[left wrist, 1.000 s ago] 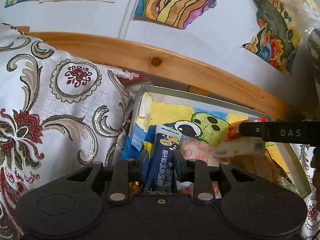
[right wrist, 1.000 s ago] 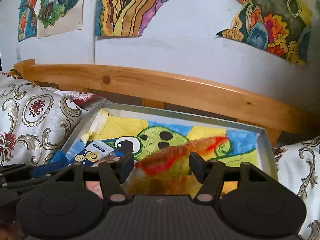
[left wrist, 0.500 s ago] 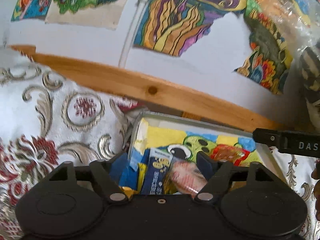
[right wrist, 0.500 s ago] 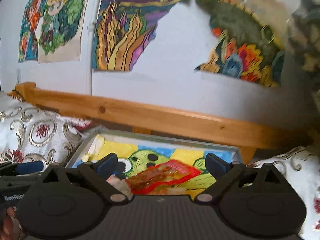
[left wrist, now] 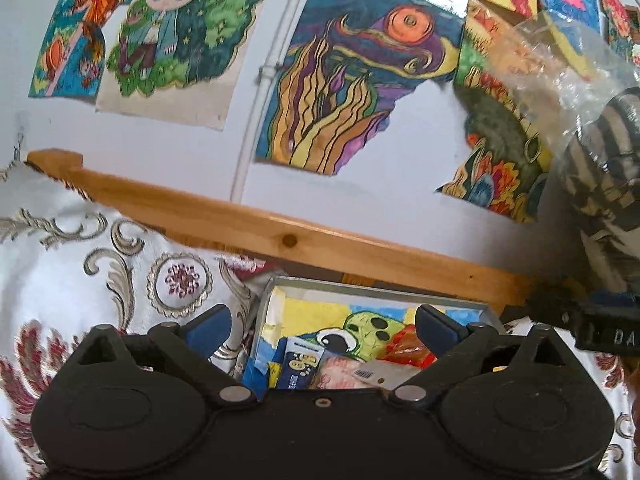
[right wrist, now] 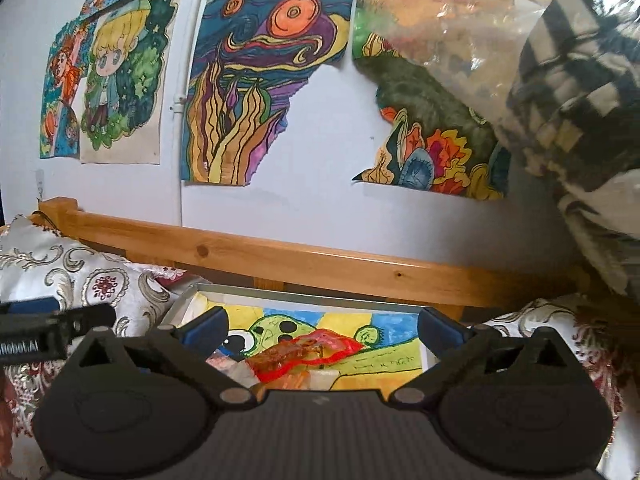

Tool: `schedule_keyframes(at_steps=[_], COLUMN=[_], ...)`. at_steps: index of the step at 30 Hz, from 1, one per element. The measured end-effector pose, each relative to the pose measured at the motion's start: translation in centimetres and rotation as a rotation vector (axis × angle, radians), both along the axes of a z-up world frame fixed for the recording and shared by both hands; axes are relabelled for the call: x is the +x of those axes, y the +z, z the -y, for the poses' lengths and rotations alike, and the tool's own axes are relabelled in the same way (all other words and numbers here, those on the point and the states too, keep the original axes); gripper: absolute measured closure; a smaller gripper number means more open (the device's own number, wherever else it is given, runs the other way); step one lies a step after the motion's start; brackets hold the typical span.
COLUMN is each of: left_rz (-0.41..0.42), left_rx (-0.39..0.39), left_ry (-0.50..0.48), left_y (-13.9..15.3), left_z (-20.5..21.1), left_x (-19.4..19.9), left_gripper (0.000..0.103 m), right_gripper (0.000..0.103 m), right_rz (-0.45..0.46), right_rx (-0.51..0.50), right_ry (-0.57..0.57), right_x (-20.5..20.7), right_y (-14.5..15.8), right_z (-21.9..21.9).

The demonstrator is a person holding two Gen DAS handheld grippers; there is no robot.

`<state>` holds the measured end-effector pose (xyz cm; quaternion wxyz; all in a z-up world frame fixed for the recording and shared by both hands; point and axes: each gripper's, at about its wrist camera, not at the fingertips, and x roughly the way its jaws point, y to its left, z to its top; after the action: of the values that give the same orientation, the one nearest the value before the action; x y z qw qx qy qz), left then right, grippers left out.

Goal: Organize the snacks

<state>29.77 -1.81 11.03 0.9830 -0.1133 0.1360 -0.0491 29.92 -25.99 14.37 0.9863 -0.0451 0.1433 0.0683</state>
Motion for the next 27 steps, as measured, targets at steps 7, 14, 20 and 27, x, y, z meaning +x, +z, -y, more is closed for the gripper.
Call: schedule_keyframes(at_steps=[7, 14, 20, 27], left_rz=[0.036, 0.059, 0.060, 0.057], left_rx=[0.016, 0.031, 0.053, 0.070], left_ry=[0.014, 0.006, 0.002, 0.009], left_y=[2.3, 4.0, 4.4, 3.9], left_z=[0.3, 0.4, 0.5, 0.6], left_x=[-2.7, -5.4, -7.8, -10.7], left_gripper=[0.001, 0.001, 0.001, 0.001], right_gripper=[0.000, 0.000, 0.000, 0.000], right_rz=[0.031, 0.041, 0.033, 0.020], right_rx=[-0.001, 0.033, 0.030, 0.015], right_ry=[-0.015, -0.030, -0.023, -0.004], right_x=[-3.2, -5.7, -8.0, -11.2], right_y=[1.7, 2.8, 2.8, 1.9], right_z=[0.5, 1.4, 1.5, 1.1])
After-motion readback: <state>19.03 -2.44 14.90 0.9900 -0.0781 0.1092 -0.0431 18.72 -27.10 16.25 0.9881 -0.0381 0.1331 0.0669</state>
